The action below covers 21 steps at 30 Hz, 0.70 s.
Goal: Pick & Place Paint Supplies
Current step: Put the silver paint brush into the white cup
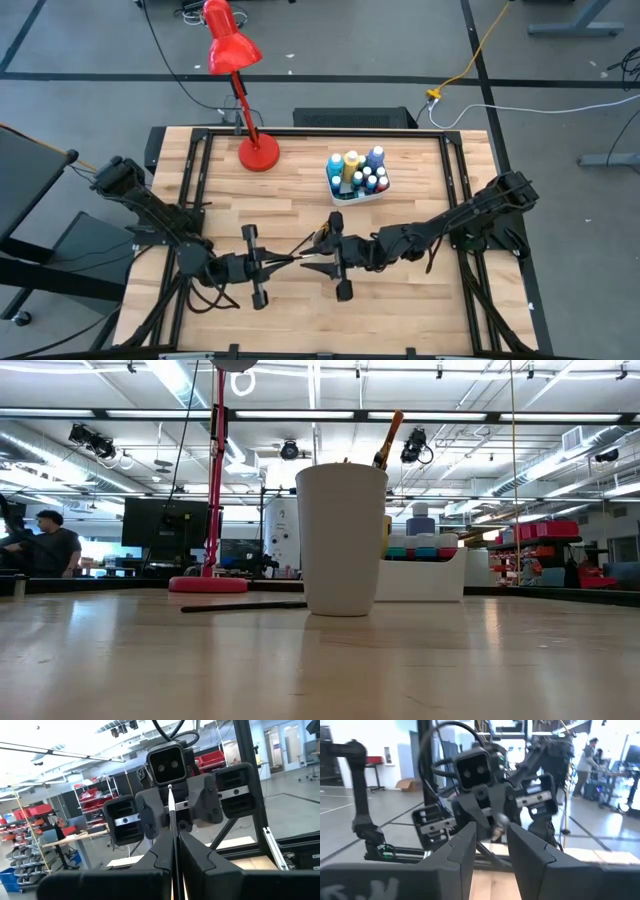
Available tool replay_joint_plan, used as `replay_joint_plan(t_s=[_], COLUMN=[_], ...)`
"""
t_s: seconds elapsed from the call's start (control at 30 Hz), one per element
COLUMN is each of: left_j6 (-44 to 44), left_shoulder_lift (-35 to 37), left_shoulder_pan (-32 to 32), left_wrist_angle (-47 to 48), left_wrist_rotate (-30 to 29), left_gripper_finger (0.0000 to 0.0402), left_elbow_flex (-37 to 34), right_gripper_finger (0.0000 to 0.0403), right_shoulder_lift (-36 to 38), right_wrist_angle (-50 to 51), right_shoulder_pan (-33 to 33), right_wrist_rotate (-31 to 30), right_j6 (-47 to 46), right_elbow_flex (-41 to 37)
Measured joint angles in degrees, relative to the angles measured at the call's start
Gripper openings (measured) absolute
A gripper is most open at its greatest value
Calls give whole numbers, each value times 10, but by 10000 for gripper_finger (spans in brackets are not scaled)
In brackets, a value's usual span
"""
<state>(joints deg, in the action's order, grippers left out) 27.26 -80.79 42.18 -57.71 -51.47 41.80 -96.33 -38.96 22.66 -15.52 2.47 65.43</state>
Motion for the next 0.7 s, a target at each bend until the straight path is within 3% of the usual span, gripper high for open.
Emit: replay_joint_plan(t_s=[0.3, 0.6, 0.7], left_j6=[7, -11, -14], left_shoulder_lift=[0, 0, 0], left_shoulder_pan=[-13, -27, -27], left_wrist_angle=[-1, 12, 15], left_wrist_rotate=[41, 44, 47], left_gripper_finger=[20, 29, 44], left_elbow_flex=[0, 0, 0], right_gripper_finger=[109, 17, 18], right_shoulder_lift=[0, 0, 0], right_wrist_angle=[-17, -2, 0], right_shoulder_pan=[-1, -2, -2], right_wrist_rotate=[-18, -18, -17], right_j6=[11, 16, 14], right_elbow_flex=[0, 0, 0])
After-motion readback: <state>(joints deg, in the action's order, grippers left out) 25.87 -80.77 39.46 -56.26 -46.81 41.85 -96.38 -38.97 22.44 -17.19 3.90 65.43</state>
